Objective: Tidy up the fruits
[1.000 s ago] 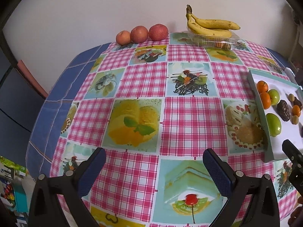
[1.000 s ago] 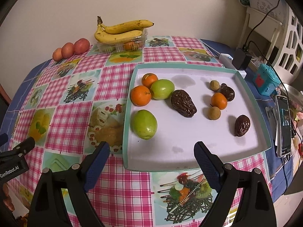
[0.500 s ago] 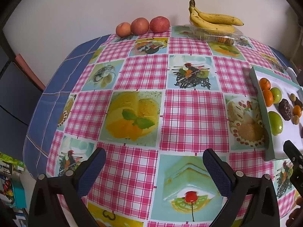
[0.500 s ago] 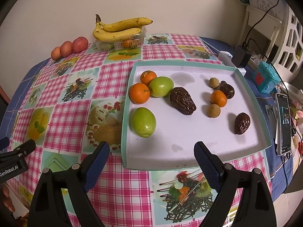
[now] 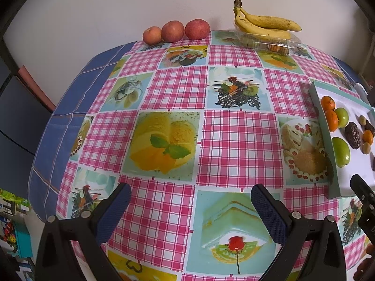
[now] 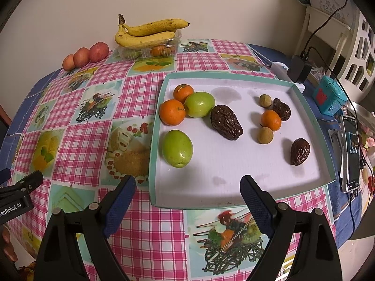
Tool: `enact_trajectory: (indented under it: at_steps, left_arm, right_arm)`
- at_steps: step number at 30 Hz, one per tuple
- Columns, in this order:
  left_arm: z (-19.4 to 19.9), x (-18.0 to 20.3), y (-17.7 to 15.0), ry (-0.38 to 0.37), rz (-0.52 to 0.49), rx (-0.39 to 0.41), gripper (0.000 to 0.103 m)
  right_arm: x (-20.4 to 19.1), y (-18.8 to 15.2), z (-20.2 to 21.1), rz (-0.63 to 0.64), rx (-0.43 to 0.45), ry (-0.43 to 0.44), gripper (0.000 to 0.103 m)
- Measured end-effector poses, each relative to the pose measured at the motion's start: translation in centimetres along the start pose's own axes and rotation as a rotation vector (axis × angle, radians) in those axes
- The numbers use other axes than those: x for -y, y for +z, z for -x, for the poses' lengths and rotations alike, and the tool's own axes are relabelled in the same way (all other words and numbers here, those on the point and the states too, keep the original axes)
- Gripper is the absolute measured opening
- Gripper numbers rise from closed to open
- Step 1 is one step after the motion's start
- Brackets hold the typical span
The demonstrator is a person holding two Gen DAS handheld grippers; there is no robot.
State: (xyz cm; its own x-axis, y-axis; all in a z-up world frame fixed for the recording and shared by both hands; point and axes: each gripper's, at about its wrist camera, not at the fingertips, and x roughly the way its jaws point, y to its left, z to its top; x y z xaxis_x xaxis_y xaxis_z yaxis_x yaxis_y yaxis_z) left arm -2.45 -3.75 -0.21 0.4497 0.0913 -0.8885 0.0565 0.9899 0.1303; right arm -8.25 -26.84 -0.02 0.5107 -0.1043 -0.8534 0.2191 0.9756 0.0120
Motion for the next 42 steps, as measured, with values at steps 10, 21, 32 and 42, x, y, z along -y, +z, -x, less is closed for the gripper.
enact_trajectory:
  at_steps: [10, 21, 32, 42]
  left_arm:
    - [-0.1, -0.12, -0.03, 0.009, 0.001, -0.004, 0.103]
    - [-0.12, -0.13, -0.06, 0.009, 0.004, -0.005, 0.103]
    - [-0.29, -0.12, -0.21, 0.015, 0.008, -0.009, 0.103]
    - [-0.37, -0.1, -0.19, 0.025, 0.006, -0.014, 0.103]
  right_arm:
    - [0.31, -0.01, -0.04, -0.01, -0.003, -0.001, 0.091]
    - [0.31, -0.13, -0.26, -0.01, -0.019, -0.009, 0.091]
    - [0.34, -0.17, -0.3, -0.013, -0.019, -0.009, 0.091]
    - [0.49, -0.21, -0.42, -0.02, -0.027, -0.008, 0.091]
